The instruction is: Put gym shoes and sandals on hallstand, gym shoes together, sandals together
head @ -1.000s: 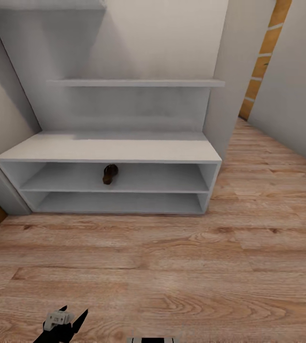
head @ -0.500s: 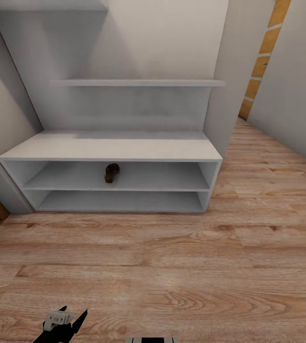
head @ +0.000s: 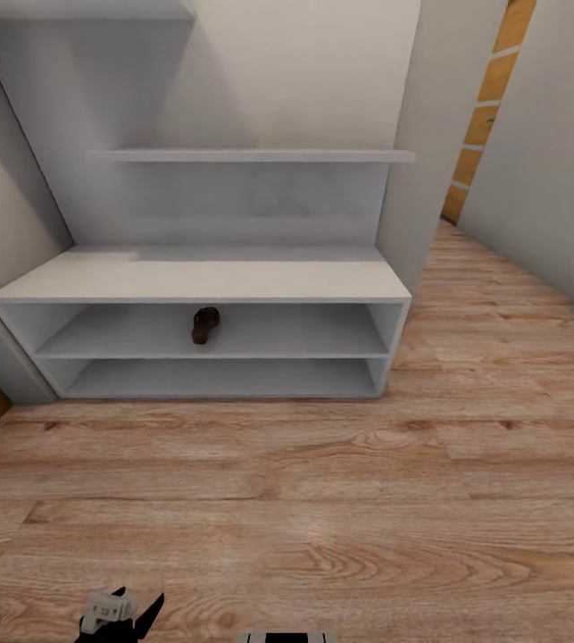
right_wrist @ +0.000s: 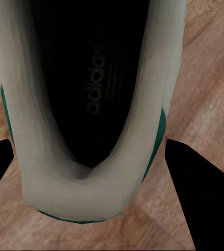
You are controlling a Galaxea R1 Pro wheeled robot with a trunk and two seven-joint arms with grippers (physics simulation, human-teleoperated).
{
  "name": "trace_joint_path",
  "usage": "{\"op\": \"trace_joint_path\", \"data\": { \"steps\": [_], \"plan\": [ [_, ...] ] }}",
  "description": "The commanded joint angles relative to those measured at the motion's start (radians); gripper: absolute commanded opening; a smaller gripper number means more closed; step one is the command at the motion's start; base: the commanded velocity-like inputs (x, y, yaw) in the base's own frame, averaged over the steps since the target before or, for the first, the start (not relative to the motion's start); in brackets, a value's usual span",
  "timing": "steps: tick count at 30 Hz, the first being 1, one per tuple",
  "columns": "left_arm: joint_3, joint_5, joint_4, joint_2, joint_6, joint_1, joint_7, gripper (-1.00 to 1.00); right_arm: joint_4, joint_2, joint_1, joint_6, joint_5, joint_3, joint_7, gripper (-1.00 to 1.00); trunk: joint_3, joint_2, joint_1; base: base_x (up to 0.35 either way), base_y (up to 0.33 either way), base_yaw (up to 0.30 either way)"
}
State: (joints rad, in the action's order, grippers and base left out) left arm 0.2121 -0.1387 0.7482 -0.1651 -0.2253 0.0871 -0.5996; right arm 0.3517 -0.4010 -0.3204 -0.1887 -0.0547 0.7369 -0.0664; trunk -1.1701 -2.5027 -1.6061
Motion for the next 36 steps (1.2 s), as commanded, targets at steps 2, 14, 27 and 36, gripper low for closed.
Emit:
{"op": "trace_joint_path", "data": {
  "steps": [2, 14, 27, 36],
  "plan": [
    [0.002, -0.006, -0.003, 0.0, 0.0, 0.0, -0.021, 1.0, 0.002, 0.022, -0.001, -0.005, 0.013, -0.037, -0.001, -1.0, -0.001, 0.0, 0.0, 0.0, 0.0, 0.0],
    [0.023, -0.034, -0.071, -0.062, -0.114, 0.0, -0.278, 1.0, 0.281, 0.285, -0.011, 0.159, 0.086, -0.549, -0.008, -1.0, -0.001, 0.0, 0.0, 0.0, 0.0, 0.0],
    [0.176, -0.047, -0.09, -0.069, -0.139, 0.0, -0.475, 1.0, 0.464, 0.526, -0.207, 0.676, 0.09, -0.665, -0.059, -1.0, -0.001, 0.0, 0.0, 0.0, 0.0, 0.0],
    [0.202, -0.037, -0.09, -0.065, -0.137, 0.0, -0.499, 1.0, 0.352, 0.576, -0.501, 0.764, 0.086, -0.671, -0.231, -1.0, -0.001, 0.0, 0.0, 0.0, 0.0, 0.0]
  ]
}}
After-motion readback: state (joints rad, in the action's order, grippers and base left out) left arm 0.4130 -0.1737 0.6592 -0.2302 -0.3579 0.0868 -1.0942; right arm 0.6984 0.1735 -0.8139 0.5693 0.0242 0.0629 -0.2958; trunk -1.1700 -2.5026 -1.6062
